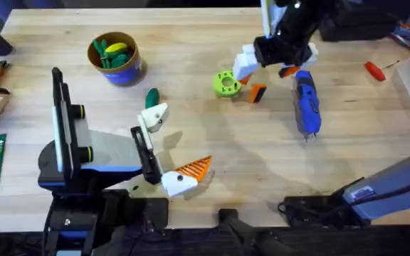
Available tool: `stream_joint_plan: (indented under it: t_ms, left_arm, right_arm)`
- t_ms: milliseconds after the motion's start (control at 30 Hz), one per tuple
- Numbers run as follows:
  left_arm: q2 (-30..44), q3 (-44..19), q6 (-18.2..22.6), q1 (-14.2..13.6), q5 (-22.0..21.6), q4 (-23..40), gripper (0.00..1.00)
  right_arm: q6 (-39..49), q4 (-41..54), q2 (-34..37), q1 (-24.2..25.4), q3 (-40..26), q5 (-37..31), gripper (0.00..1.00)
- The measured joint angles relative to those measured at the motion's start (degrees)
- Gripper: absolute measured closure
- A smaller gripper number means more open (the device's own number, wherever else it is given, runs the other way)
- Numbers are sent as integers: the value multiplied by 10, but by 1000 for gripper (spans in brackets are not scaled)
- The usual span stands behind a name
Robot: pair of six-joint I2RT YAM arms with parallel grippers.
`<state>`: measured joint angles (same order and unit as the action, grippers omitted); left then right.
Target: Pick up the gripper from the table and insert it into the empty holder that is missing its gripper. Then pick up a screw, insert it into the mounting hole, and use the screwdriver to tighten it. Finally, clean up the table by picking up the vegetable and placing it into the bucket.
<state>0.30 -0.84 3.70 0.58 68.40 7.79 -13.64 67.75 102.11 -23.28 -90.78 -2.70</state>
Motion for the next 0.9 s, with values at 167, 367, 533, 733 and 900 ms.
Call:
stream_joint_plan:
  t_ms: [167, 367, 533, 733, 900]
  left_arm:
    - [0, 0, 0, 0, 0, 0, 15]
    - [0, 0, 0, 0, 0, 0, 15]
    - [0, 0, 0, 0, 0, 0, 15]
    - [0, 0, 0, 0, 0, 0, 15]
    - [0, 0, 0, 0, 0, 0, 15]
  right_arm:
    - [-33, -20, 1, -2, 9, -12, 12]
    - [-77, -32, 1, -3, 46, -26, 12]
    - [-88, -57, 1, -12, 66, -26, 12]
    - [-91, -67, 1, -15, 78, -26, 12]
    - [-90, -67, 1, -15, 78, -26, 23]
